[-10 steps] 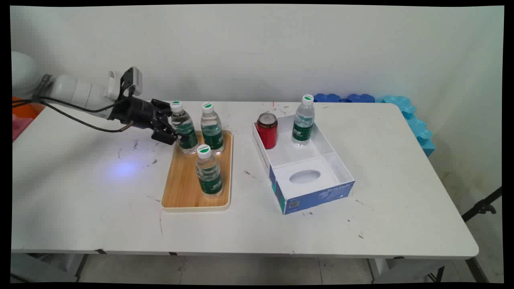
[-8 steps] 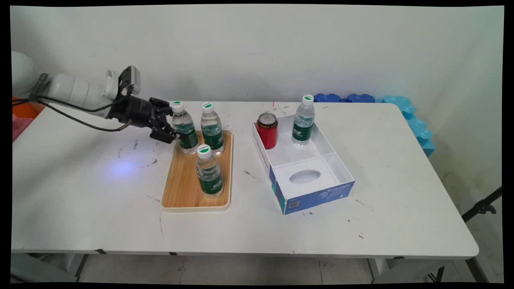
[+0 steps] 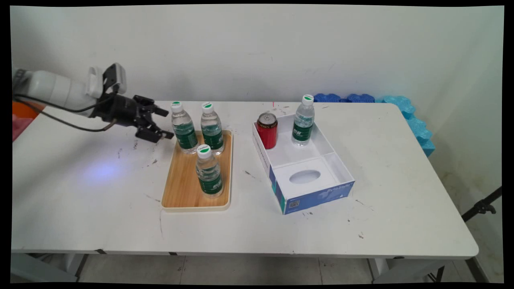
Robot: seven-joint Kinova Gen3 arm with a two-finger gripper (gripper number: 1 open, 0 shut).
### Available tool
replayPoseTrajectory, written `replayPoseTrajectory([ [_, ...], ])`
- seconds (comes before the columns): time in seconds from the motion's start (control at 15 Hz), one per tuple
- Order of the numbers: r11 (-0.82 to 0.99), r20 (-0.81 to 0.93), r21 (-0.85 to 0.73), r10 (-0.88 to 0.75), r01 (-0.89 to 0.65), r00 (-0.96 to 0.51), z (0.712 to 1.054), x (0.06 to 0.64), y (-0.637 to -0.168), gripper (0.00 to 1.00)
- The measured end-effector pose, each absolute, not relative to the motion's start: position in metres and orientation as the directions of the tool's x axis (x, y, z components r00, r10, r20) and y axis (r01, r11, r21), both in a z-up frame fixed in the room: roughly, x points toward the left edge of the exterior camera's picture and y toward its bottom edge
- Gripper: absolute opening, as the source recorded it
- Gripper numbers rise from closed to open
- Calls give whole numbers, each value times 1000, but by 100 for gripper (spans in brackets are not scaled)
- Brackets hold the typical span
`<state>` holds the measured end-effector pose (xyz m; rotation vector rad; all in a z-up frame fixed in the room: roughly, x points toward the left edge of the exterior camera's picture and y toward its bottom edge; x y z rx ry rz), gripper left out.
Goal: Pick up the green bottle from the white box
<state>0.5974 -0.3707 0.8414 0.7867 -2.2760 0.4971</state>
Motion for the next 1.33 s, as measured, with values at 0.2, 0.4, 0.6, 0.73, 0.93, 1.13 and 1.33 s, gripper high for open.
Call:
replayPoseTrajectory([
  [0.2, 738, 671, -137, -422, -661, -610, 851, 602, -348, 100],
  [0.4, 735, 654, -131, -441, -665, -615, 860, 600, -333, 100],
  [0.6, 733, 640, -119, -459, -670, -616, 877, 589, -318, 100],
  [0.73, 739, 629, -107, -468, -665, -621, 895, 576, -310, 100],
  [0.93, 753, 627, -88, -467, -653, -623, 920, 557, -303, 100],
  [1.13, 774, 646, -87, -436, -628, -627, 957, 528, -301, 100],
  [1.33, 783, 665, -94, -411, -615, -624, 983, 505, -307, 100],
])
